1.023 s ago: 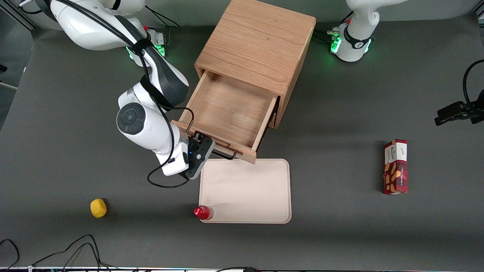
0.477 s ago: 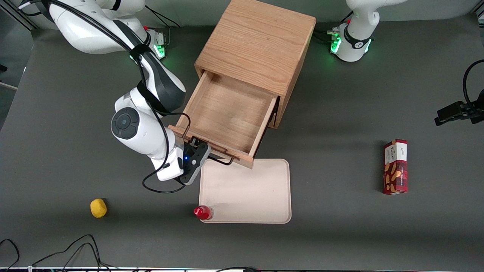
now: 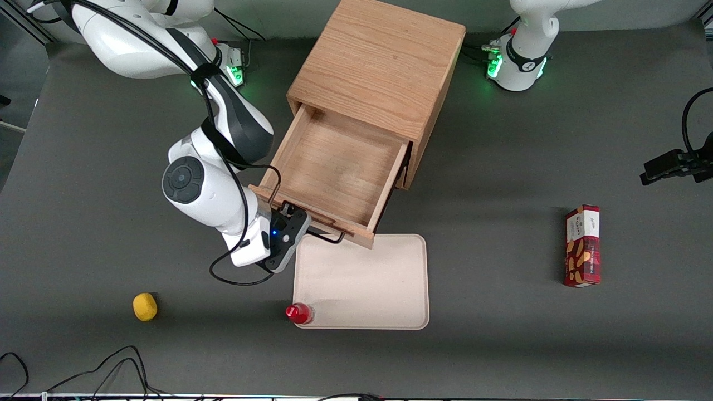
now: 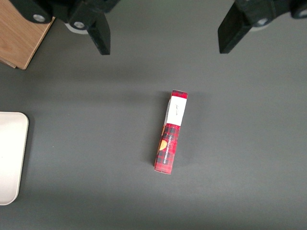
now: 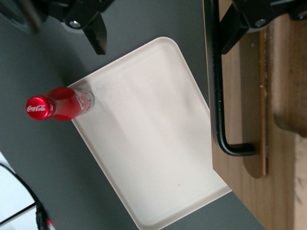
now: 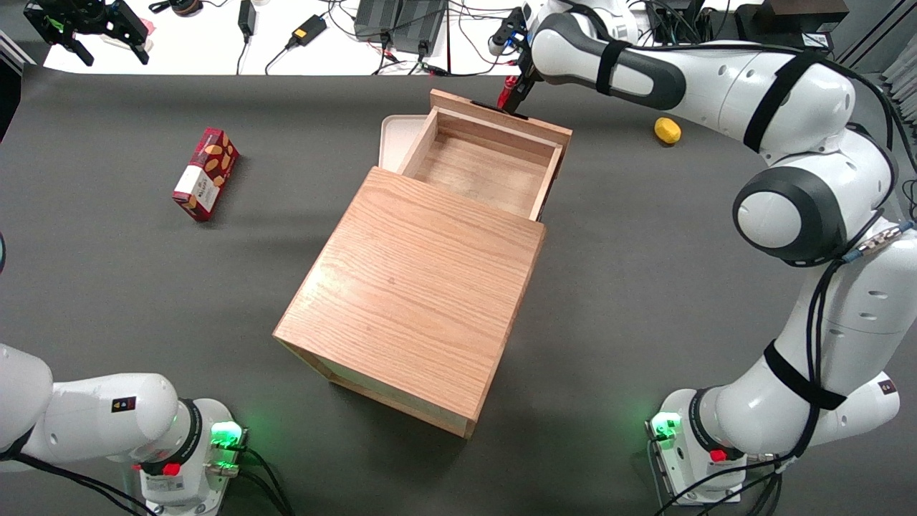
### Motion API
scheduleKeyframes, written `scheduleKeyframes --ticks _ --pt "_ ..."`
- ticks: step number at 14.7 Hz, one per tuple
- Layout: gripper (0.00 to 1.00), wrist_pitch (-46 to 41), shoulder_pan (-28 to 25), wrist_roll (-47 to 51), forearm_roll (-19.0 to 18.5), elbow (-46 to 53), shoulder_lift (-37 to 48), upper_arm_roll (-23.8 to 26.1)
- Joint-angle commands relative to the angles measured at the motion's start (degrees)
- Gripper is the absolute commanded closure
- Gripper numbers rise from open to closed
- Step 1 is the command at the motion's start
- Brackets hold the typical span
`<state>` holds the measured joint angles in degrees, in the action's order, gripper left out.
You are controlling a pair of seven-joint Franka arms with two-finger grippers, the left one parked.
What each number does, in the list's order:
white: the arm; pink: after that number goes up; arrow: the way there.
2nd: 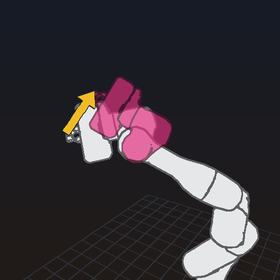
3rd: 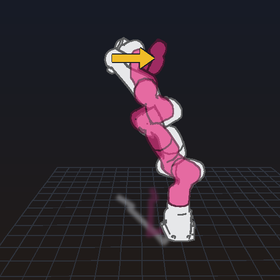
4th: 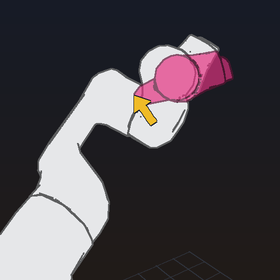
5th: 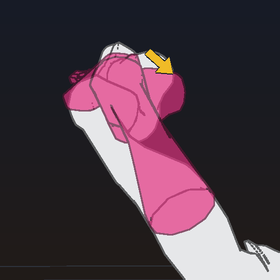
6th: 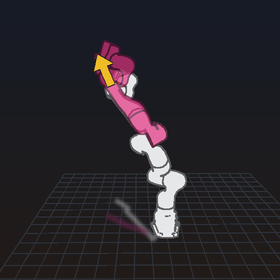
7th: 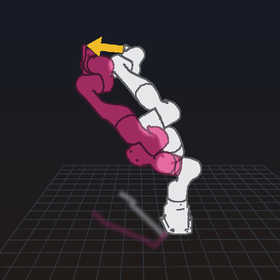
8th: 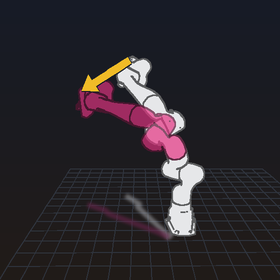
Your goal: Open upper drawer
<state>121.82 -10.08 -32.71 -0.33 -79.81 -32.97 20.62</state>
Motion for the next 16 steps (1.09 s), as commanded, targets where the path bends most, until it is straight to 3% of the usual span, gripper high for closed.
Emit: scheduleKeyframes --ticks 1,7,10,12,16 --pt "0.00 1.75 0.06 0.28 -0.38 1.14 3.17 -1.80" --pt "0.00 1.58 2.52 6.60 0.24 -0.17 14.75 -4.54" --pt "0.00 -1.49 8.57 12.05 4.44 -8.05 23.80 -4.54" --pt "0.00 -5.26 12.17 13.19 4.81 -13.16 29.17 -4.97" --pt "0.00 -19.48 15.09 30.92 4.72 -15.39 34.72 -6.99"
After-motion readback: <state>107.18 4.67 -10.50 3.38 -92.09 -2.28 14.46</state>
